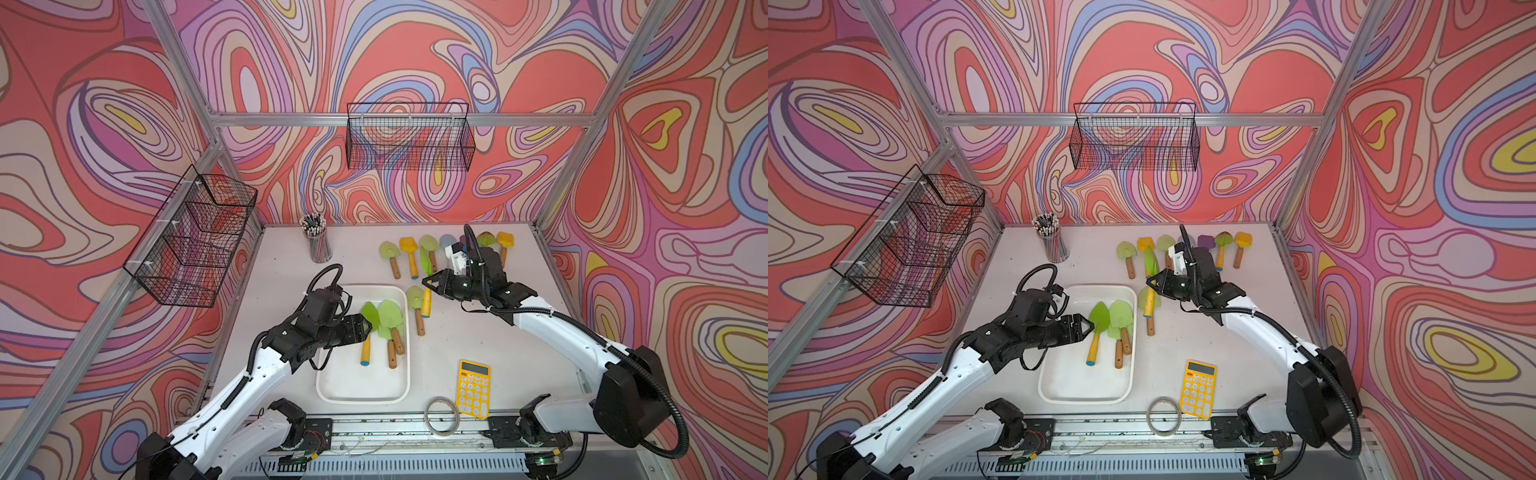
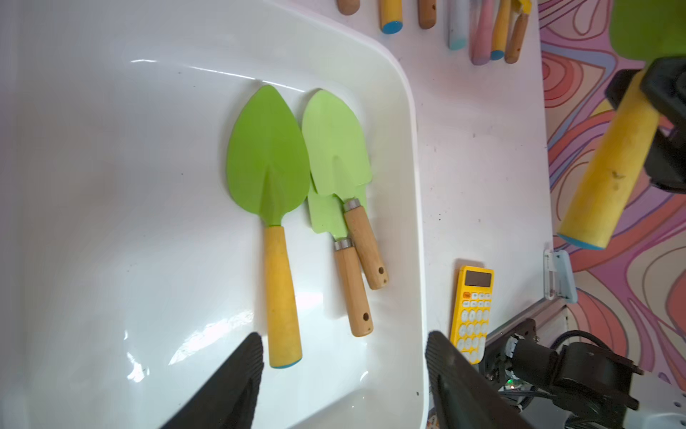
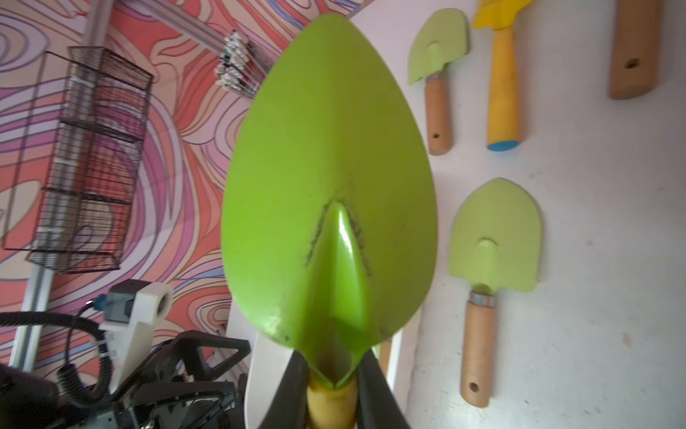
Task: Take the shovel out of the storage box
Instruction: Place the shovel at the center of the board.
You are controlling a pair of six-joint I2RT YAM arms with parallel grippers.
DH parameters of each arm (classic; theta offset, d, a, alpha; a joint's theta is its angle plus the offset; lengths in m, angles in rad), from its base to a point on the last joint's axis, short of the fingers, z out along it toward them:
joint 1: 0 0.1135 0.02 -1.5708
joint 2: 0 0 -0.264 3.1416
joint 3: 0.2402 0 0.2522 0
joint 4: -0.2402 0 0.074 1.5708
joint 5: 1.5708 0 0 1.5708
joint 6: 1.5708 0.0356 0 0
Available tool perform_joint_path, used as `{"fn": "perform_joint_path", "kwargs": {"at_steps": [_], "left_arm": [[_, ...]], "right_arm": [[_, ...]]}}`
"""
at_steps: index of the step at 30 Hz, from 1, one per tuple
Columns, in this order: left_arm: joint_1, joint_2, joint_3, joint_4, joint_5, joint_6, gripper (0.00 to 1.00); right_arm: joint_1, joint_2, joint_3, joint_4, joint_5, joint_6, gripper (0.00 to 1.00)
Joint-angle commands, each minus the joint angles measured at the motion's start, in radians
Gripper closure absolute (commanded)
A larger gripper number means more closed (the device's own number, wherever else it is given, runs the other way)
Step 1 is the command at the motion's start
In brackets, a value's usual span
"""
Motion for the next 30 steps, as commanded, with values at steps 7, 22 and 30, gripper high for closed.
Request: {"fn": "perform_joint_path", "kwargs": {"at_steps": [7, 22, 30], "left_arm": [[0.004, 0.015, -0.004, -0.042, -0.069, 0.003, 0.31], [0.003, 0.033, -0.04, 0.009, -0.036, -0.005, 0.31], [0.004, 0.042, -0.057, 0.032, -0.029, -0.006, 0.31]], "right_arm": [[-0.004, 0.091, 0.068, -0.253, 0.295, -0.149, 0.92], [-0.003, 0.282, 0.053, -0.231, 0.393, -0.196, 0.92], [-0.003, 0.349, 0.054, -0.211, 0.385, -0.194, 0.92]]}}
